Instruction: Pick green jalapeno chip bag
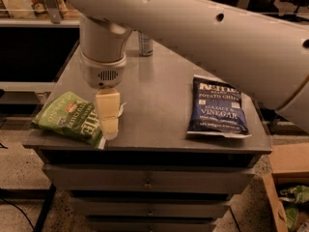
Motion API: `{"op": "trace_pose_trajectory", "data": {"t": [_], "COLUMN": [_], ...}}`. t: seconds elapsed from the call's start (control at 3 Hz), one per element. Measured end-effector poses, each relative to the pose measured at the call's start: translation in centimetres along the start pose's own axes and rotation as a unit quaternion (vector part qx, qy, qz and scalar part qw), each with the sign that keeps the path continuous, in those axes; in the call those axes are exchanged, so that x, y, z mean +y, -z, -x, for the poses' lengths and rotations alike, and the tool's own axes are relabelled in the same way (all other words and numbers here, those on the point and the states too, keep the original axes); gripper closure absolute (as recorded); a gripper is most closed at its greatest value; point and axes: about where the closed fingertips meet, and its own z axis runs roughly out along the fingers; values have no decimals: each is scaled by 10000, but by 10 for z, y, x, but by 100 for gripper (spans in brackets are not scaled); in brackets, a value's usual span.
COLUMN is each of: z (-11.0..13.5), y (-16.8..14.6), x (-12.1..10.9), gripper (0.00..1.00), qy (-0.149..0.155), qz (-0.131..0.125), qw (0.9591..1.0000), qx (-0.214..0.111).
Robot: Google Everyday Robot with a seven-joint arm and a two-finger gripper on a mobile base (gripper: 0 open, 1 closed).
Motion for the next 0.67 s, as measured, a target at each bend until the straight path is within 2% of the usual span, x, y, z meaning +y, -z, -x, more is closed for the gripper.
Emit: {"op": "trace_pose_trajectory", "data": {"t": [0.33, 0.67], "z": [13, 15], "y": [-15, -29], "x": [0, -4], "gripper": [0, 0], "qy": [75, 15], "qz": [120, 201], "qw": [9999, 9996], "qx": [-96, -173]}}
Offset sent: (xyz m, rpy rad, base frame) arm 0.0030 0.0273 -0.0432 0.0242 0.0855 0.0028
